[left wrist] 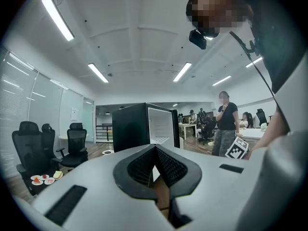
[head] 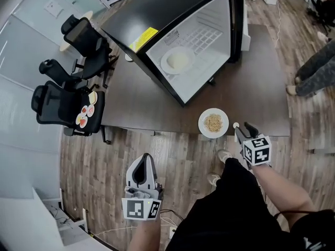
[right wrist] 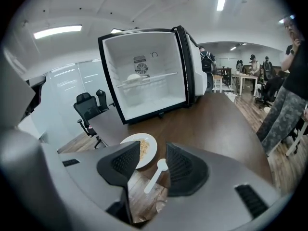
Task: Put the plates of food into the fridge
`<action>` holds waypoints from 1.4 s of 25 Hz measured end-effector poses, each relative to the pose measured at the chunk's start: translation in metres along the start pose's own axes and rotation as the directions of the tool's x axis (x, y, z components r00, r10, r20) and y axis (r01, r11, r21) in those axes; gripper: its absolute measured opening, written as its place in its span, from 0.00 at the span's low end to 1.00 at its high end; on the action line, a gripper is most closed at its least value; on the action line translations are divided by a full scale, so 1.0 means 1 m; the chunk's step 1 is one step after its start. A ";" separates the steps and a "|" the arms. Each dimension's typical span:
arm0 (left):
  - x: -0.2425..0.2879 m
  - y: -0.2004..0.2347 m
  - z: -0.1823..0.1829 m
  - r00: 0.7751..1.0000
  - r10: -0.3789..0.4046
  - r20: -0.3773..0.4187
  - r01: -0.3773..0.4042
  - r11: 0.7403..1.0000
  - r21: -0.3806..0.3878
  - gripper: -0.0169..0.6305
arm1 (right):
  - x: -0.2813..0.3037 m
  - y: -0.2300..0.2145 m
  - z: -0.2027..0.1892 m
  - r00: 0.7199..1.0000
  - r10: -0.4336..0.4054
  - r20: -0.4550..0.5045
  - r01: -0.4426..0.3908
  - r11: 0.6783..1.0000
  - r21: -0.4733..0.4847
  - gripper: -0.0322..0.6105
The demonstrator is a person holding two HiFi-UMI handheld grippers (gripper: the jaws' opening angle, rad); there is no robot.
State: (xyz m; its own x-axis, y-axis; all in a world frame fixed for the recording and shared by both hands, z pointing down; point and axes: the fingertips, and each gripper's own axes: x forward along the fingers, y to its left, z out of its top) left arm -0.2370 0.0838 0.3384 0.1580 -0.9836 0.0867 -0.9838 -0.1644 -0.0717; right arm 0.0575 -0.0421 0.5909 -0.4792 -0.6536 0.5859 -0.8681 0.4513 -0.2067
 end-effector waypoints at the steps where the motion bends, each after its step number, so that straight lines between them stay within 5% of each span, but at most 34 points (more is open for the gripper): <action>1: -0.001 -0.002 -0.003 1.000 -0.004 -0.006 0.004 1.000 0.001 0.03 | 0.001 0.000 -0.008 1.000 -0.006 -0.010 0.007 1.000 0.002 0.31; 14: -0.008 -0.001 -0.027 0.996 -0.017 -0.084 0.019 1.000 0.017 0.03 | 0.038 -0.007 -0.084 0.985 -0.094 -0.146 0.090 0.995 -0.038 0.31; 26: 0.004 0.004 -0.031 0.995 -0.016 -0.099 0.019 0.999 0.039 0.03 | 0.060 -0.017 -0.101 0.972 -0.134 -0.193 0.124 0.990 -0.065 0.31; 35: 0.004 0.007 -0.033 0.995 -0.006 -0.099 0.009 1.000 0.029 0.03 | 0.061 -0.027 -0.087 0.971 -0.154 -0.181 0.136 0.985 -0.110 0.13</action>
State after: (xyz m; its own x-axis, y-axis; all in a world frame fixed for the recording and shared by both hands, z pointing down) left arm -0.2465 0.0812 0.3709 0.1544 -0.9705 0.1853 -0.9796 -0.1749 -0.0994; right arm 0.0633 -0.0410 0.7007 -0.3085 -0.5945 0.7426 -0.9057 0.4223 -0.0382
